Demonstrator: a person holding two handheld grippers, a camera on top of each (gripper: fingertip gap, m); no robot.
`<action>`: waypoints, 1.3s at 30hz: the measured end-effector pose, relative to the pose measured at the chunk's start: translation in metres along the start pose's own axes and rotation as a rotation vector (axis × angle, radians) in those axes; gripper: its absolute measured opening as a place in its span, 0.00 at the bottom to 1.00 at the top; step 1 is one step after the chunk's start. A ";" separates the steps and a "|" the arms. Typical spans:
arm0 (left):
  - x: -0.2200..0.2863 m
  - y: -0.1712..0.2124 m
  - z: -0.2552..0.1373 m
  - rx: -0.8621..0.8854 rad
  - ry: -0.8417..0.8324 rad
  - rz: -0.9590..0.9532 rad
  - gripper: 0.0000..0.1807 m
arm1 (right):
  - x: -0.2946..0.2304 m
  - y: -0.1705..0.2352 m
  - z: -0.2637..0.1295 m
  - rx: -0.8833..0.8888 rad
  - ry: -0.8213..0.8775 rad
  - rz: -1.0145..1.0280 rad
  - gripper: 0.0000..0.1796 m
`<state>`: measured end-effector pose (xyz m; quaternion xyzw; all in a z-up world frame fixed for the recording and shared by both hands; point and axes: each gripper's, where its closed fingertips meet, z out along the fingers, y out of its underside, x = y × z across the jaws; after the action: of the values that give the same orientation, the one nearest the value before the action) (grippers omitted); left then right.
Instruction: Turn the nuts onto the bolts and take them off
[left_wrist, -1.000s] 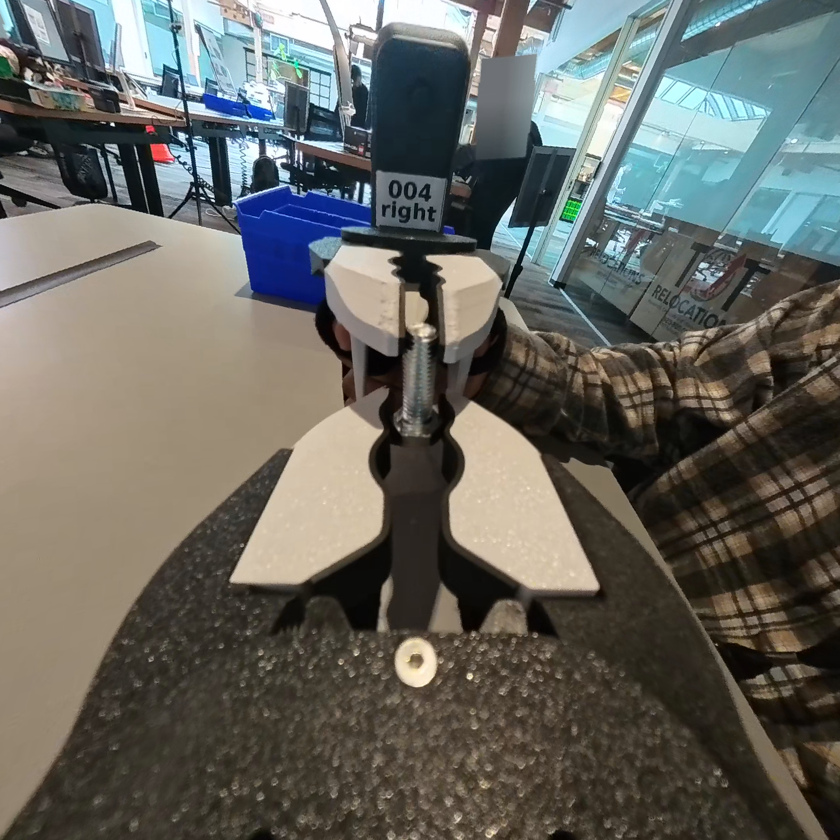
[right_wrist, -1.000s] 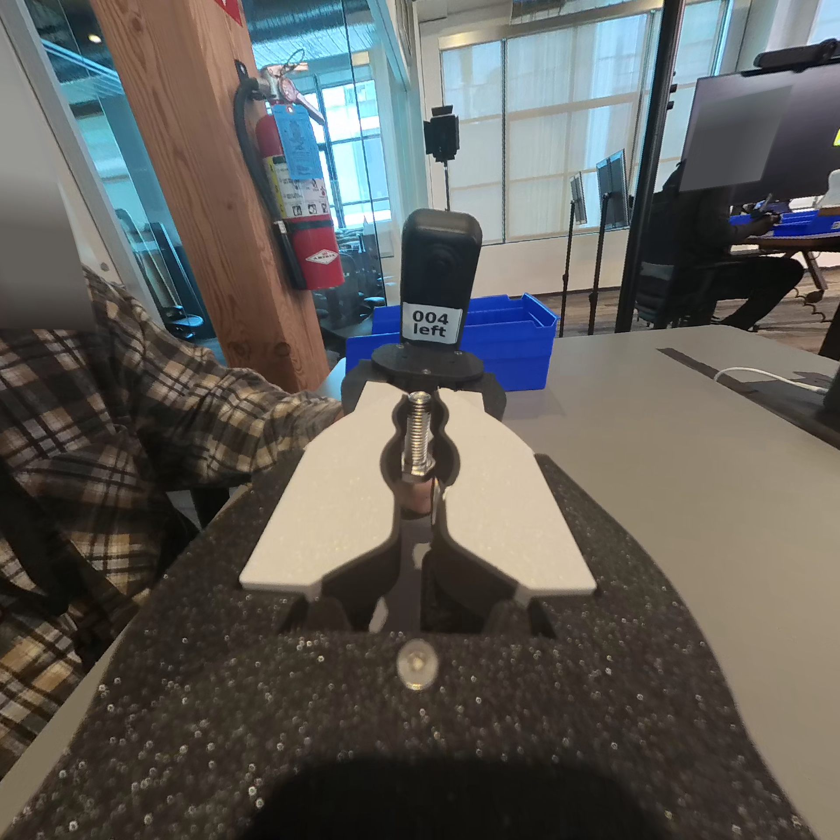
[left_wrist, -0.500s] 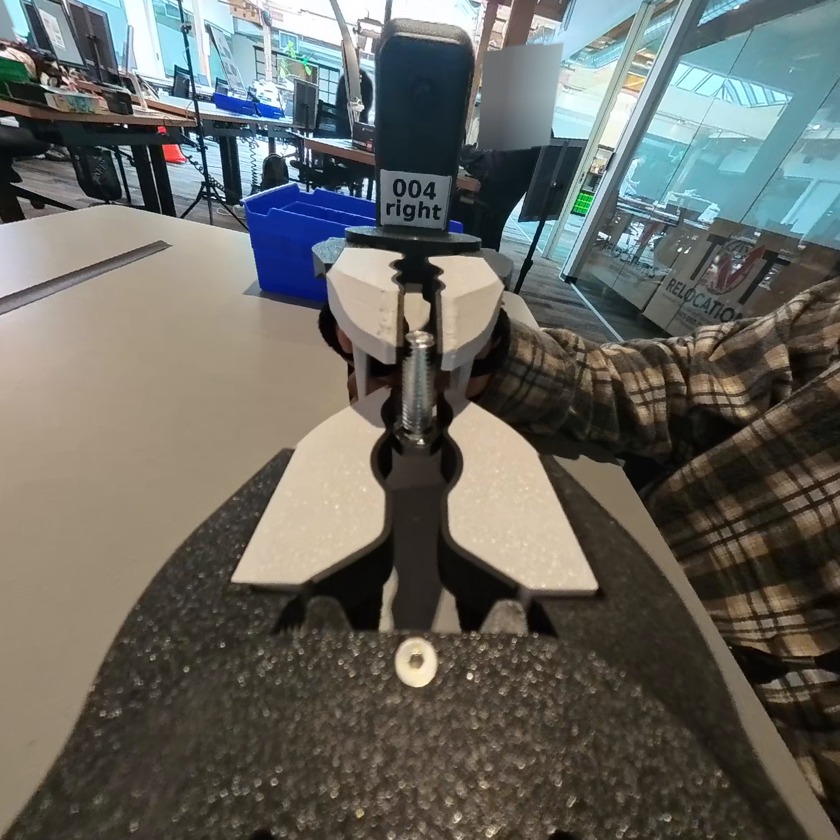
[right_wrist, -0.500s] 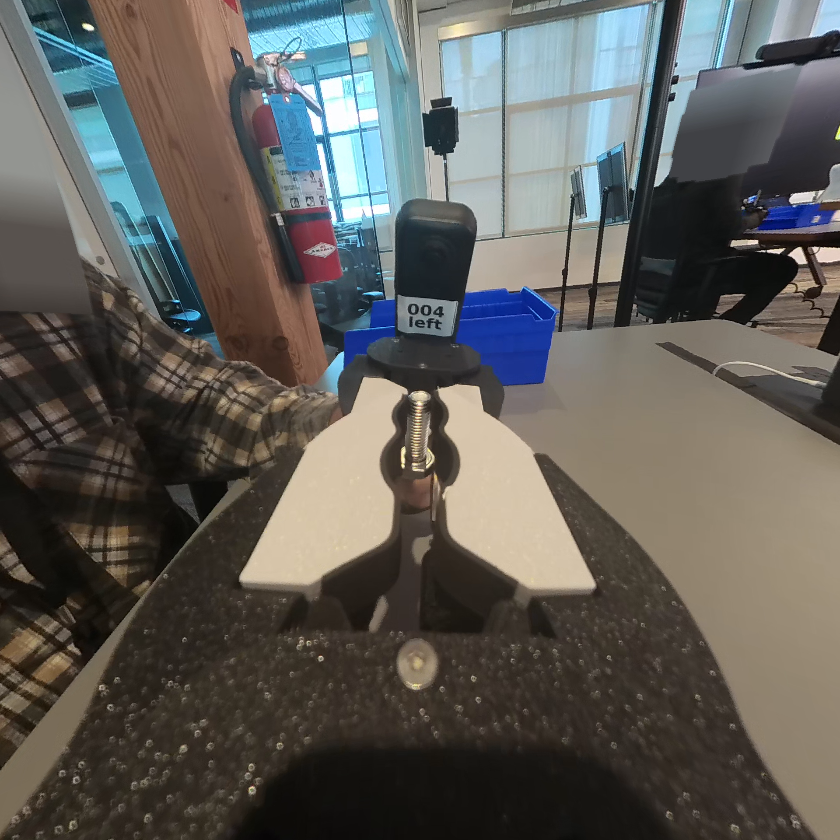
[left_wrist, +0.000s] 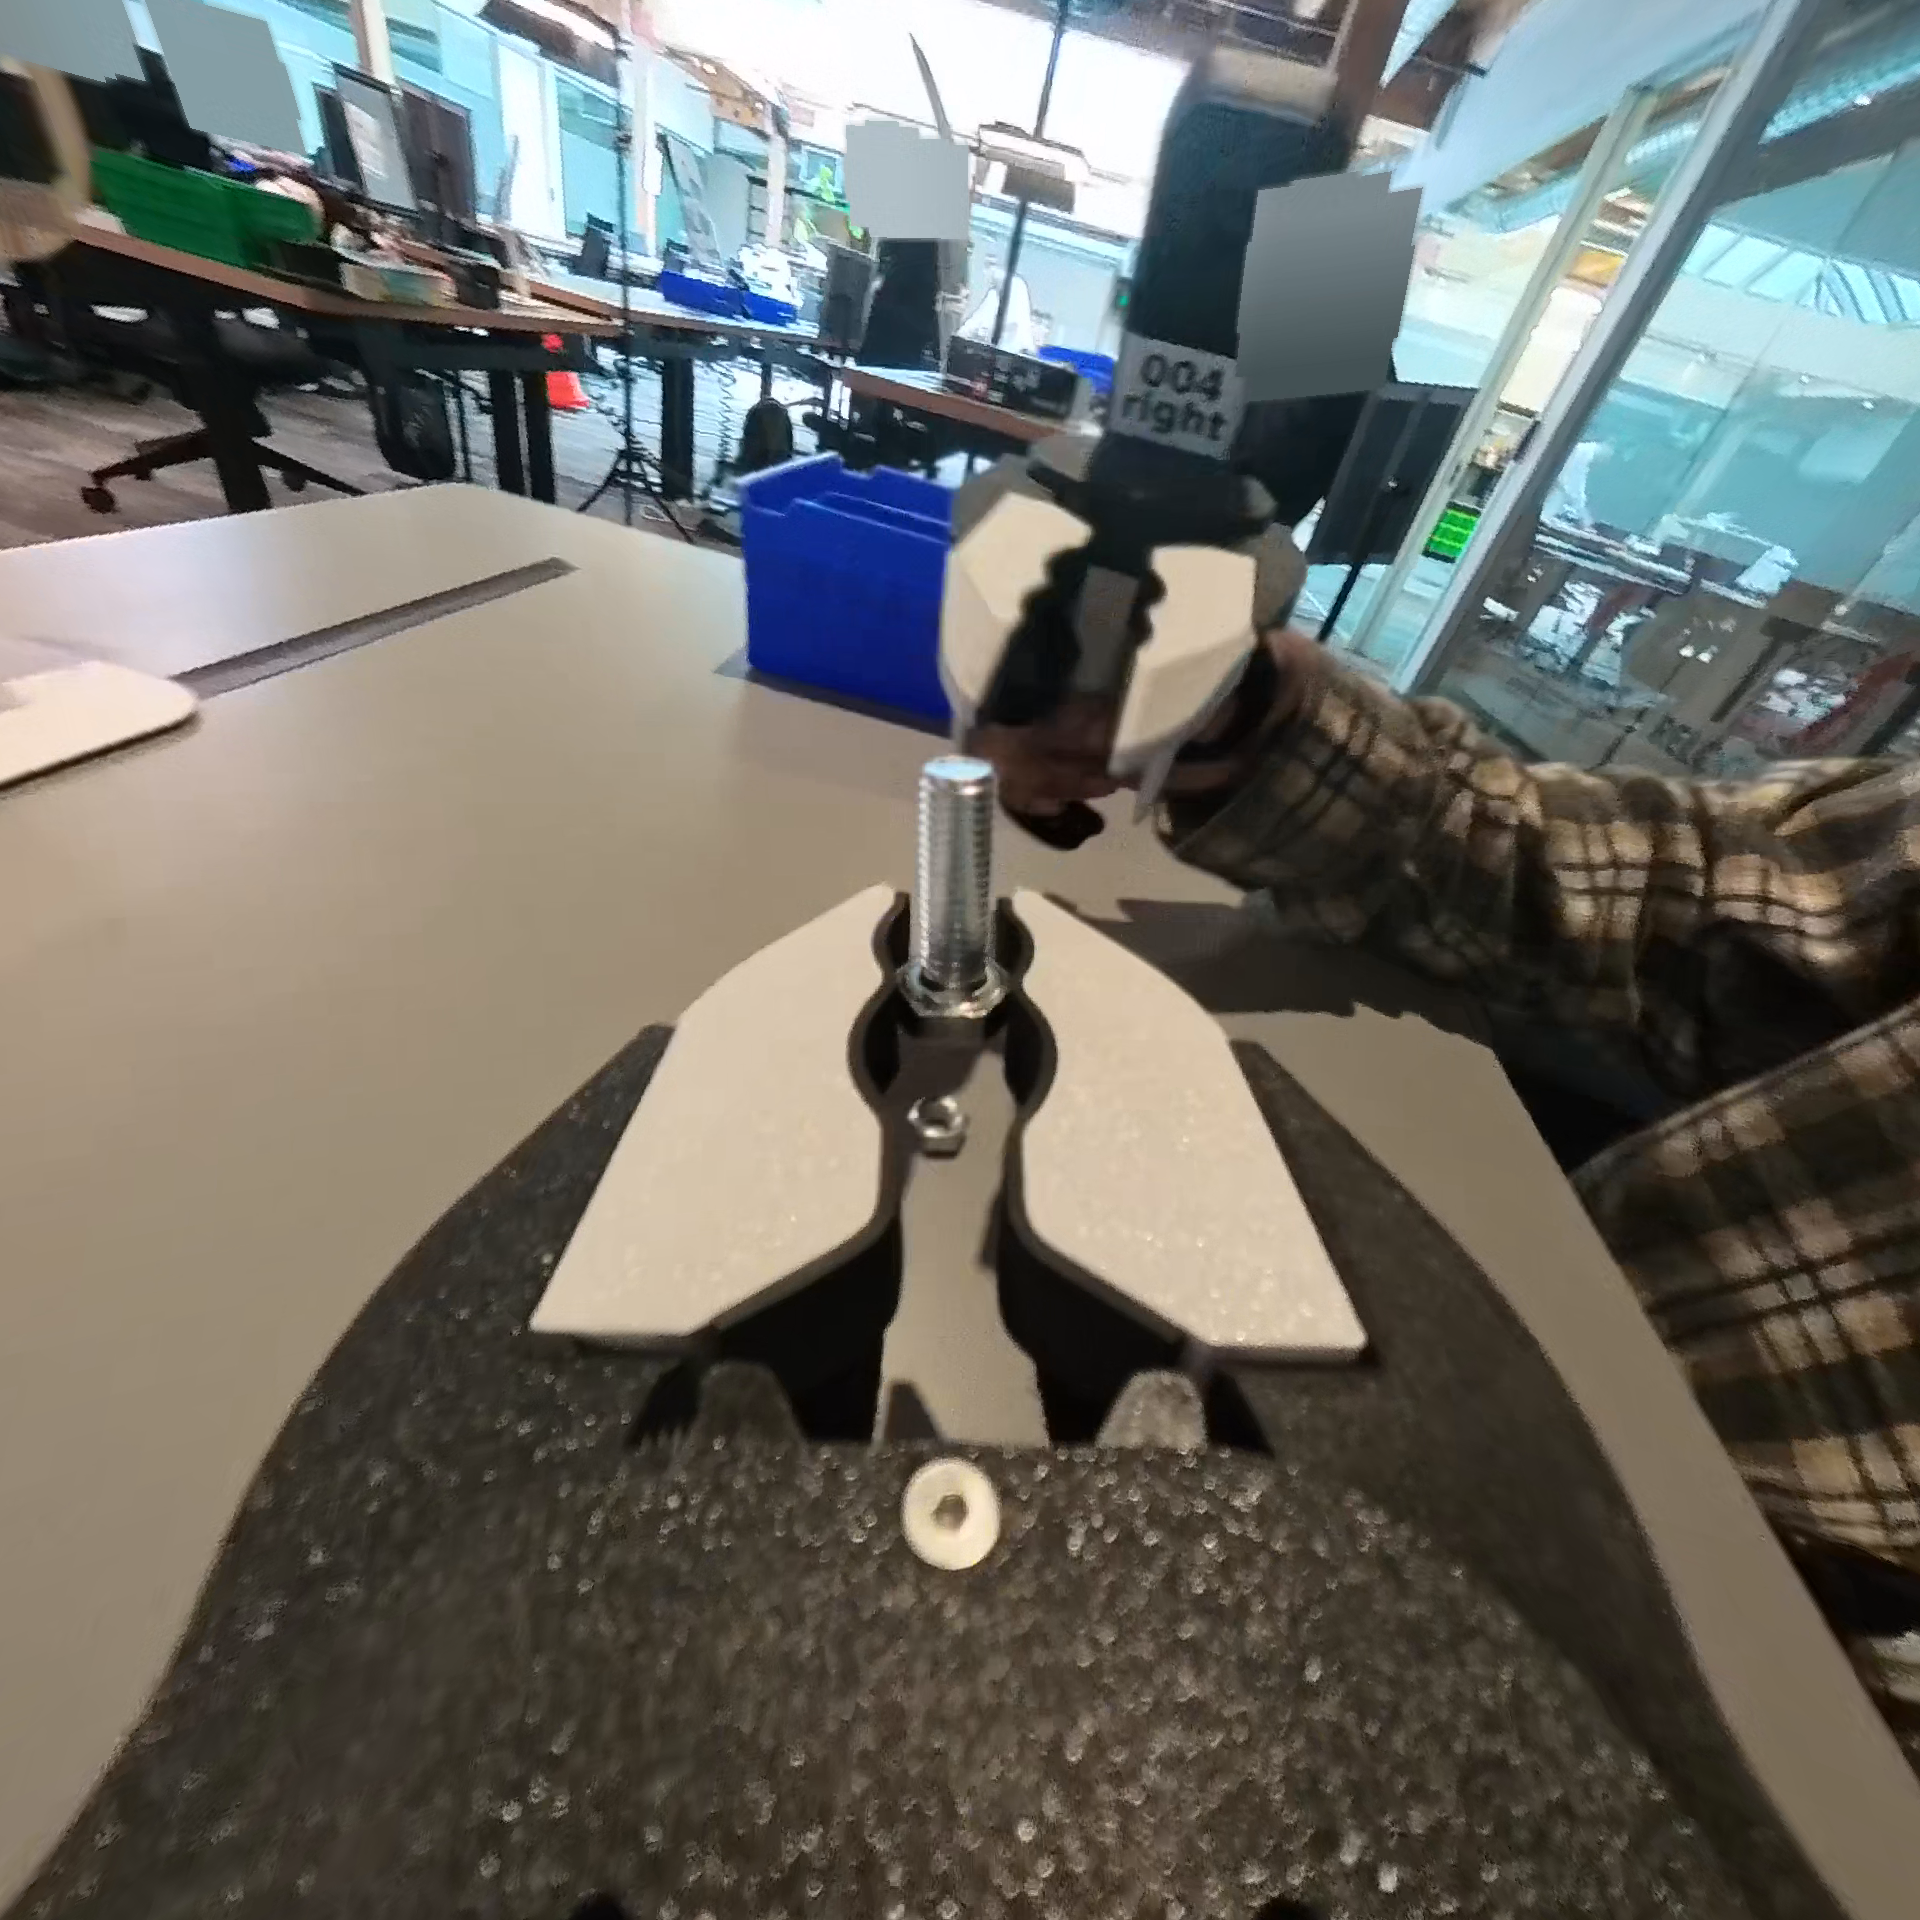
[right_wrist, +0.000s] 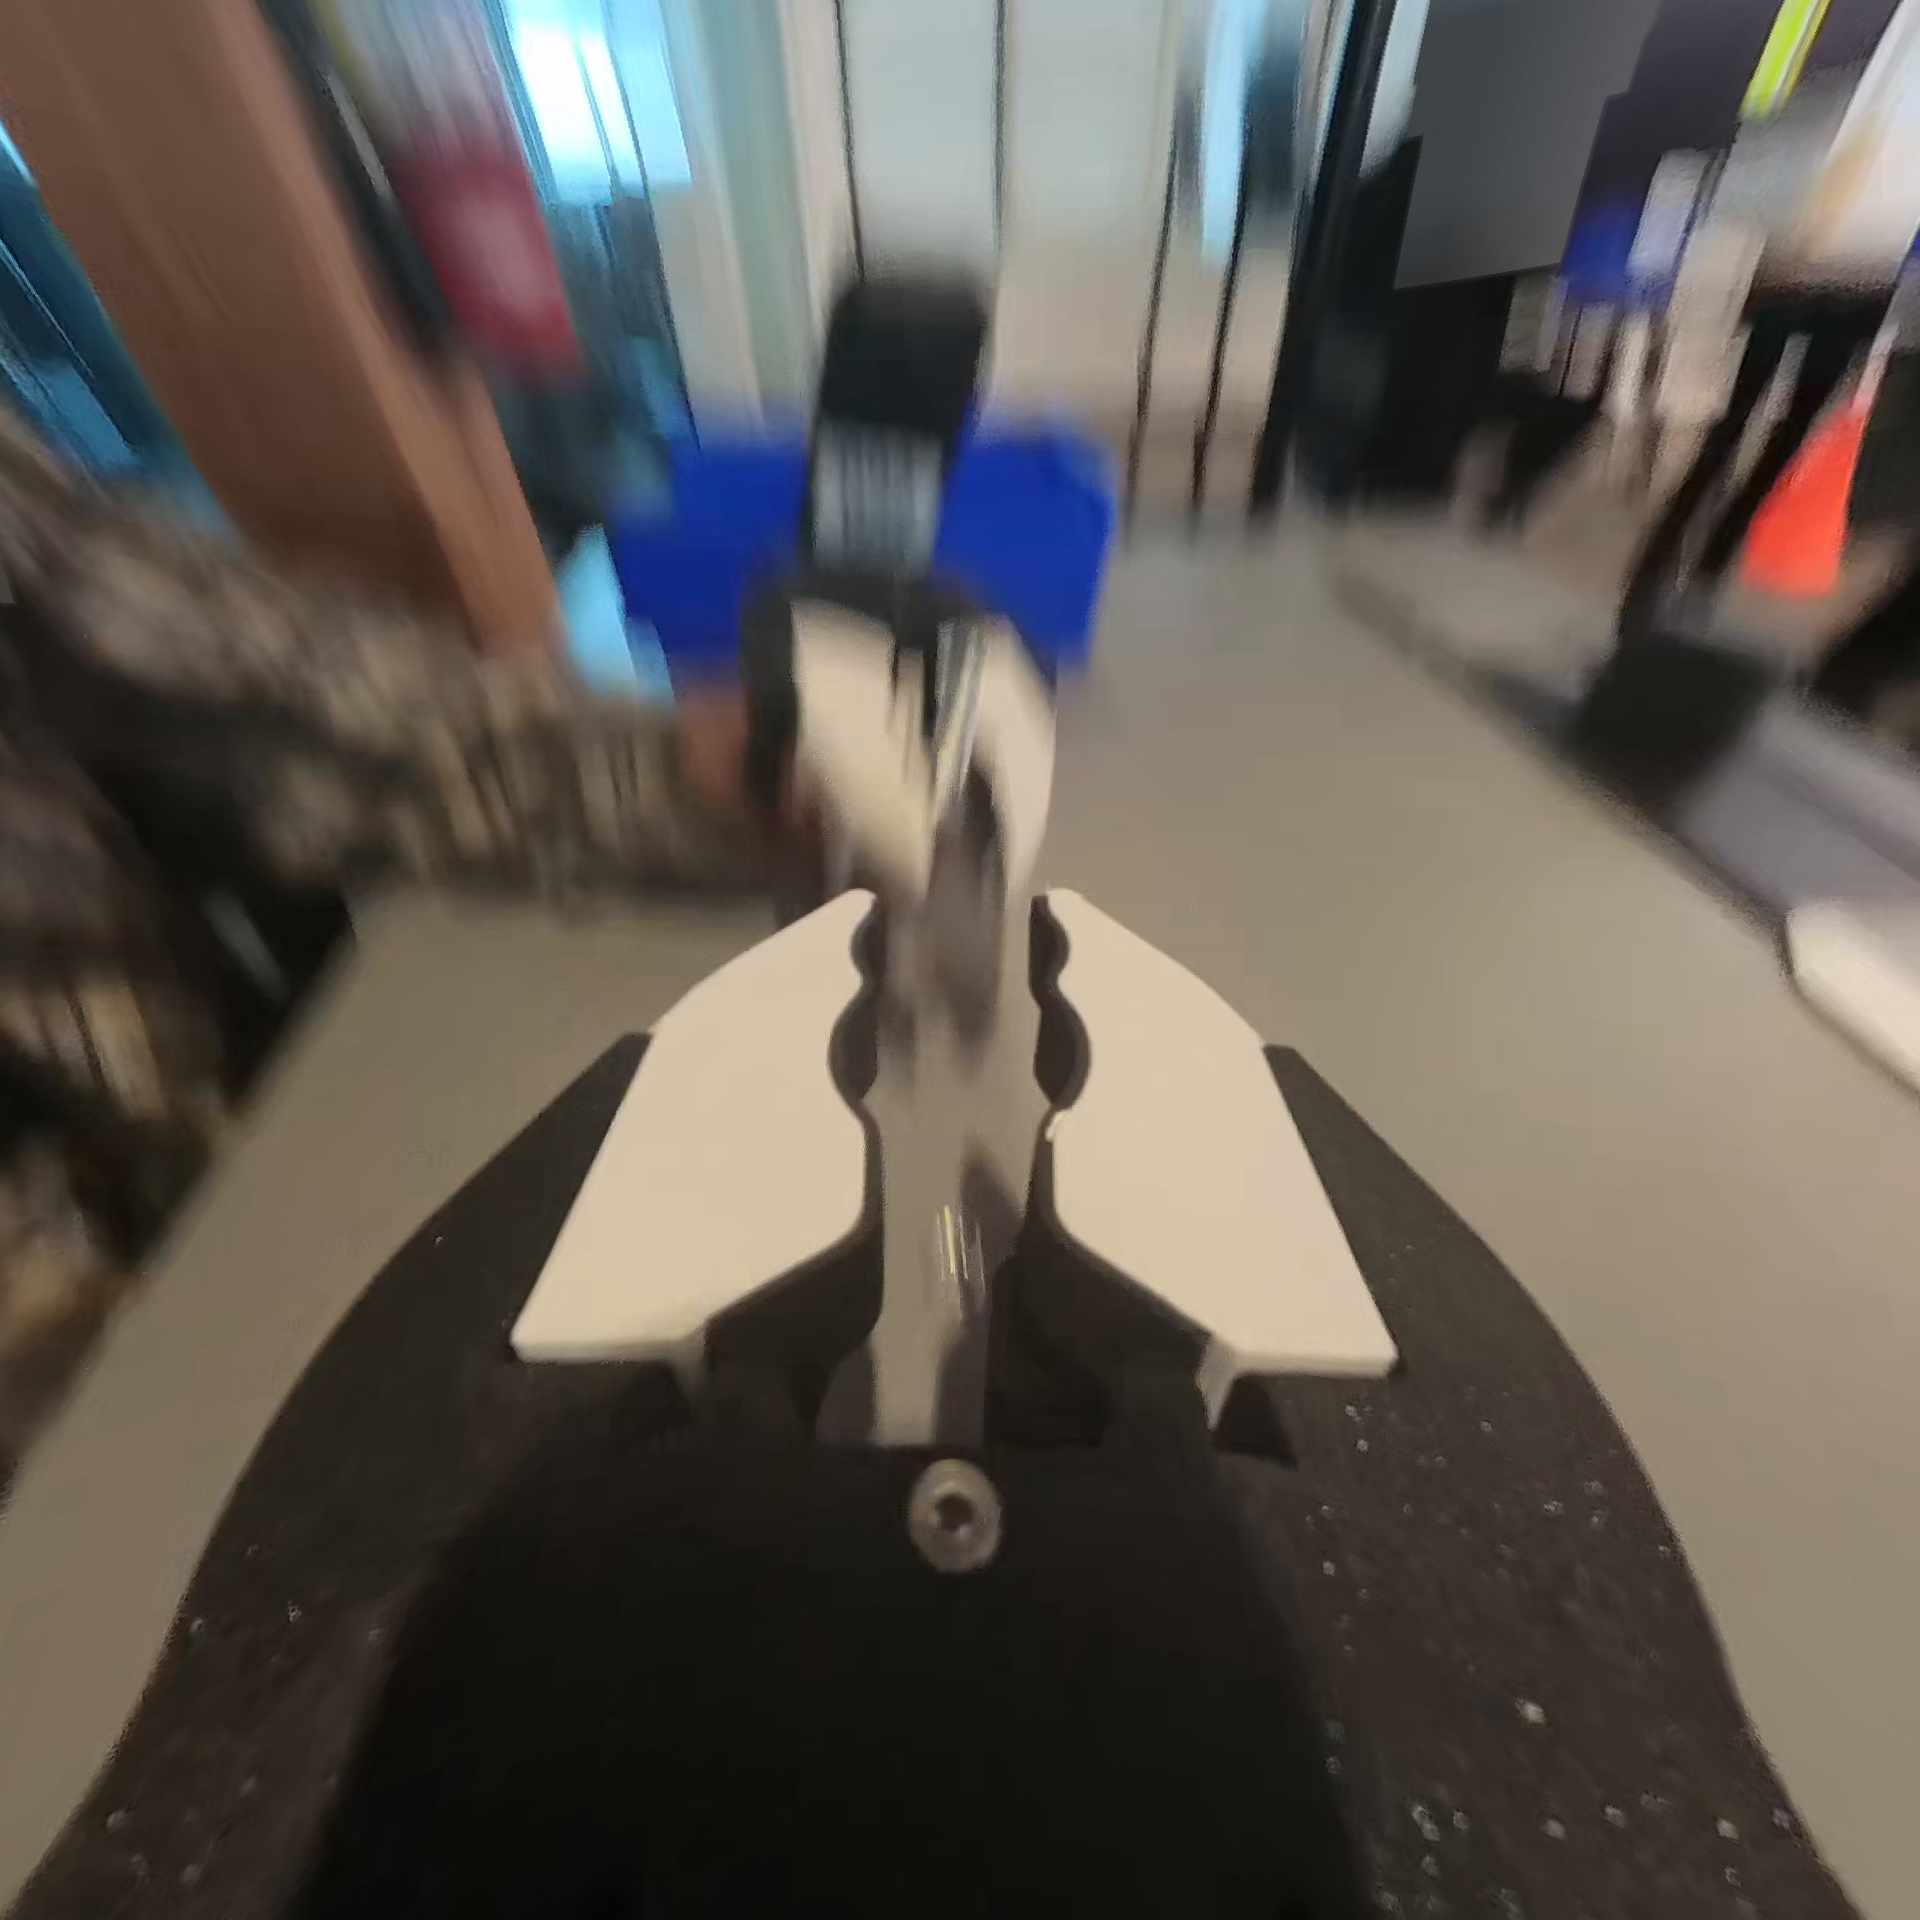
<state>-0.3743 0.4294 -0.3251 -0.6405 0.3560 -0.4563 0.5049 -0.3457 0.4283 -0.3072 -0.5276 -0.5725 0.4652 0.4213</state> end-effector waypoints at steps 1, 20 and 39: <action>-0.006 0.000 -0.004 0.005 -0.018 -0.004 0.08 | 0.000 0.014 -0.002 -0.089 0.007 -0.010 0.14; -0.020 -0.005 -0.016 0.068 -0.047 -0.010 0.08 | 0.000 0.129 0.023 -0.649 -0.103 -0.037 0.11; 0.001 0.005 0.003 0.000 -0.007 0.071 0.08 | -0.008 -0.033 0.014 -0.420 -0.141 -0.191 0.09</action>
<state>-0.3713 0.4285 -0.3304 -0.6291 0.3765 -0.4358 0.5220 -0.3656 0.4188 -0.2780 -0.5134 -0.7320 0.3297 0.3031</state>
